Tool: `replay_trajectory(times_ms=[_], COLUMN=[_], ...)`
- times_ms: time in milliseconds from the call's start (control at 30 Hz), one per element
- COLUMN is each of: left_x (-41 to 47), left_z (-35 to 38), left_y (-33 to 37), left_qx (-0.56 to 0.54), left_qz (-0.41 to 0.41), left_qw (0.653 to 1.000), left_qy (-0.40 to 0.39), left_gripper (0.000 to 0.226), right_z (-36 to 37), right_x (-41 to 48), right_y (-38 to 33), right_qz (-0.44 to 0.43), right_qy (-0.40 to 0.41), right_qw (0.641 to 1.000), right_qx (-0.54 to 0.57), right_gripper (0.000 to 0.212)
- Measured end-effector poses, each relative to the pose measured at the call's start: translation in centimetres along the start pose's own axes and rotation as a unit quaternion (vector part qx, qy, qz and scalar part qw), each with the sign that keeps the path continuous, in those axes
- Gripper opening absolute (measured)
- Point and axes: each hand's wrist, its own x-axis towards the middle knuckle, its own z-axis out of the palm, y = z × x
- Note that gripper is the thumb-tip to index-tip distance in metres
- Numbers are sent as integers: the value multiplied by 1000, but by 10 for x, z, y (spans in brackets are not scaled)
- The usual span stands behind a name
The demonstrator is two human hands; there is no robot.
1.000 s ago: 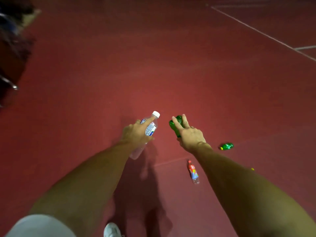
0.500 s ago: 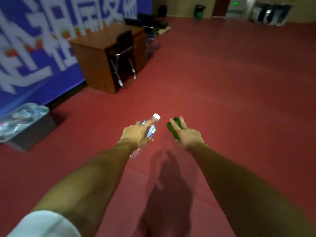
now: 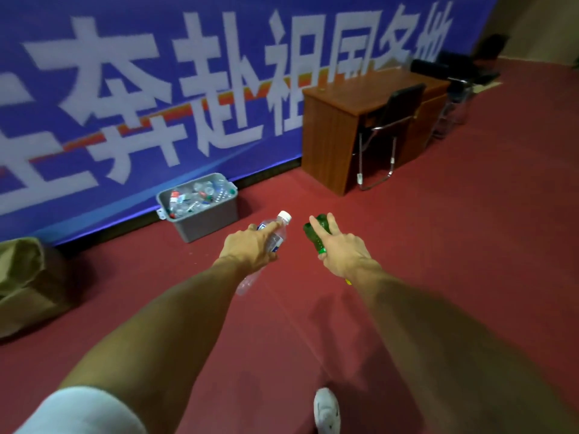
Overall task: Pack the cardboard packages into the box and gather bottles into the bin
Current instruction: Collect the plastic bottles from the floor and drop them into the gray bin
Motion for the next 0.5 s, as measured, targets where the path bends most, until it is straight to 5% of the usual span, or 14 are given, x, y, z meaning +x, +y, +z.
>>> replay_trajectory(times_ms=[500], left_x=[208], left_z=[-64], left_y=[-144], left_qx=[-10], left_qz=[-189], left_qw=[980], left_qy=[53], left_gripper=[67], right_z=[-85], right_x=[321], right_y=[-70], right_qz=[-190], right_qy=[-22], right_qw=[981], right_qx=[-42], right_gripper=[84])
